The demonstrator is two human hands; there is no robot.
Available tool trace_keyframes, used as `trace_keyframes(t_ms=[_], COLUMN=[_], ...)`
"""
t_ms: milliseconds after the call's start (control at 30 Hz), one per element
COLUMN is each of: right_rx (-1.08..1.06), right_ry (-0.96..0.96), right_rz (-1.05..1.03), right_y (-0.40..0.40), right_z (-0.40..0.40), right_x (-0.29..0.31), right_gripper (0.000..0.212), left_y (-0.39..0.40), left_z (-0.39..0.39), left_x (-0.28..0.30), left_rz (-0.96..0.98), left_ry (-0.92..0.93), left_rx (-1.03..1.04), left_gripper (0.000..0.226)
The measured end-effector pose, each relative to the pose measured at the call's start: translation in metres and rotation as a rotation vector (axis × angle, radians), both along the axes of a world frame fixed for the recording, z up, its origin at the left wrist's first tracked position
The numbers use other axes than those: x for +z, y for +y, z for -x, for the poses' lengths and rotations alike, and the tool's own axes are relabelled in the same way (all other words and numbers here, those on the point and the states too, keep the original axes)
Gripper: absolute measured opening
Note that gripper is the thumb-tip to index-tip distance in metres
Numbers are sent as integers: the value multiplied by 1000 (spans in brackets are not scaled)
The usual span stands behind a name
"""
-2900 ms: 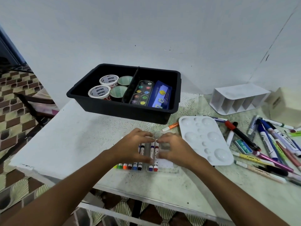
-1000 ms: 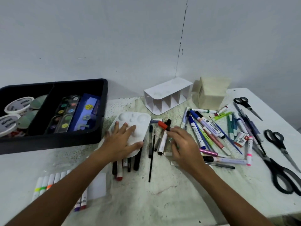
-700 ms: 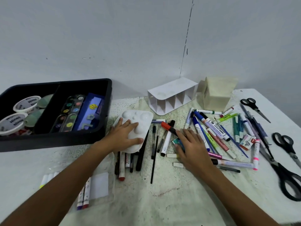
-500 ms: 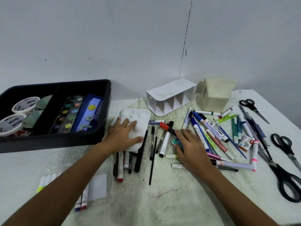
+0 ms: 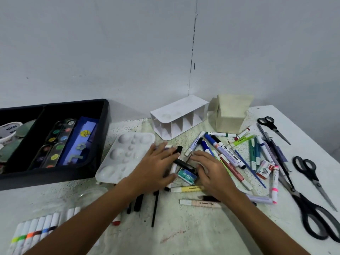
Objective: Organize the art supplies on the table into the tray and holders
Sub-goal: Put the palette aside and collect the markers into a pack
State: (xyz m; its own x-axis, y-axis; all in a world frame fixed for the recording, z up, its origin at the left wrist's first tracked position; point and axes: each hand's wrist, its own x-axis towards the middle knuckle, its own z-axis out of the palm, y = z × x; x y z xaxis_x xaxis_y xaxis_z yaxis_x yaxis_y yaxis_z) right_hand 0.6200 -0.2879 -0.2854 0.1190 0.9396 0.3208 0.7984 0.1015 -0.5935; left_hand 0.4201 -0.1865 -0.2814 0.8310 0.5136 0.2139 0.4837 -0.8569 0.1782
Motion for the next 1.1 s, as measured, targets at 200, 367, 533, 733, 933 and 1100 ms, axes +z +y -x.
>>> trace_keyframes(t_ms=[200, 367, 533, 733, 933, 1100], right_rx=[-203, -228, -48, 67, -1, 63], right_ry=[-280, -399, -278, 43, -73, -56], right_rz=[58, 236, 155, 139, 164, 208], right_y=[3, 2, 2, -6, -6, -5], right_z=[-44, -64, -61, -108, -148, -149], right_x=[-7, -17, -10, 16, 11, 9], right_gripper=[42, 54, 41, 35, 33, 30], left_y=[5, 7, 13, 9, 5, 7], left_z=[-55, -63, -67, -113, -134, -114], left_x=[2, 4, 14, 23, 10, 8], left_rz=[42, 157, 53, 50, 166, 203], left_ry=[156, 264, 162, 24, 362, 331], left_rx=[-51, -36, -21, 30, 54, 91], left_gripper=[75, 94, 60, 62, 101, 103])
